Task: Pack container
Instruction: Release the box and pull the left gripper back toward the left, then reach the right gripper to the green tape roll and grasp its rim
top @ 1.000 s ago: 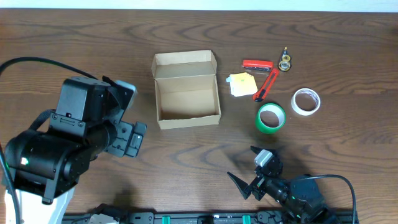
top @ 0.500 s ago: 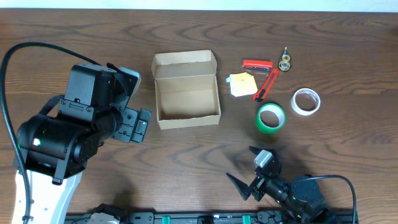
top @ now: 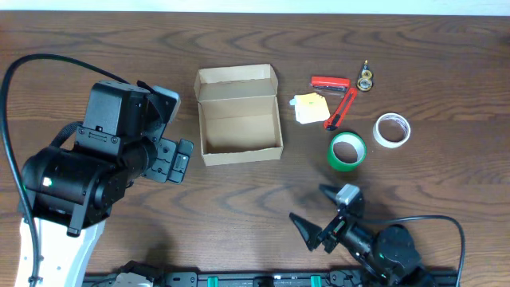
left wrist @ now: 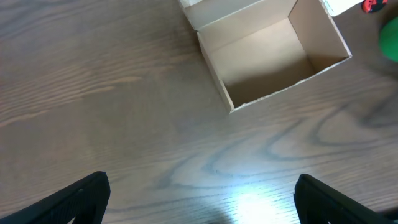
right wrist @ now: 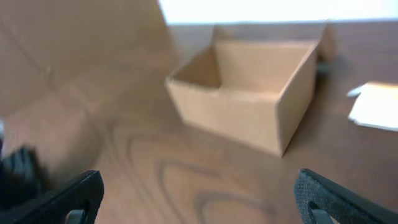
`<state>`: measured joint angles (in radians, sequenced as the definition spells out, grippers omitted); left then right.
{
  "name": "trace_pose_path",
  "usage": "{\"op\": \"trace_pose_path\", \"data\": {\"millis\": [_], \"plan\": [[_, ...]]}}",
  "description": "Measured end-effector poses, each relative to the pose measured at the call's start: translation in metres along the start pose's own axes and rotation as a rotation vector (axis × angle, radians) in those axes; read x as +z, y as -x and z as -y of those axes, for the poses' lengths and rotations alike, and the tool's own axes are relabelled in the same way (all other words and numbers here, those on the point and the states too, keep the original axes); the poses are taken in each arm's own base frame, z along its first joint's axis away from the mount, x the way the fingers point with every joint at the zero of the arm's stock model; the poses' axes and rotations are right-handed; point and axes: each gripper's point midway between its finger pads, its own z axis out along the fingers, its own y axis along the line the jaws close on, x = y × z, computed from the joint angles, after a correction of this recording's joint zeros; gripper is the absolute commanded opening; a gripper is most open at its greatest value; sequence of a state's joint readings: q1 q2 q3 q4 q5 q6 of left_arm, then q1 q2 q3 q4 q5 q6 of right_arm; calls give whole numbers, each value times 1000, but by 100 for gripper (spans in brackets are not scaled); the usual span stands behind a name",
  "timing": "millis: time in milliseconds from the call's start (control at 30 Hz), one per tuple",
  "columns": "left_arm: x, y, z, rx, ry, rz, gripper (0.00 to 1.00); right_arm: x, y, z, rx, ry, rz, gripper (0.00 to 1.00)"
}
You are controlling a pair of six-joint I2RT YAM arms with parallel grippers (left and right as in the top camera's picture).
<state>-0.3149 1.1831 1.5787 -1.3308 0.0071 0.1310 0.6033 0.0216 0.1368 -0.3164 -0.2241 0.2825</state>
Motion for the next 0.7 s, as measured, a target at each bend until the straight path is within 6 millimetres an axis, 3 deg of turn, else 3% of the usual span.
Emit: {"op": "trace_pose_path", "data": {"millis": [167, 467, 700], "plan": [[0, 0, 0, 0, 0, 0, 95, 1, 12, 21, 15, -115, -16, 99], [0, 0, 0, 0, 0, 0, 95, 1, 48, 63, 33, -351, -297, 99], [0, 0, -1, 0, 7, 0, 95, 29, 41, 92, 4, -390, -529, 99]]}}
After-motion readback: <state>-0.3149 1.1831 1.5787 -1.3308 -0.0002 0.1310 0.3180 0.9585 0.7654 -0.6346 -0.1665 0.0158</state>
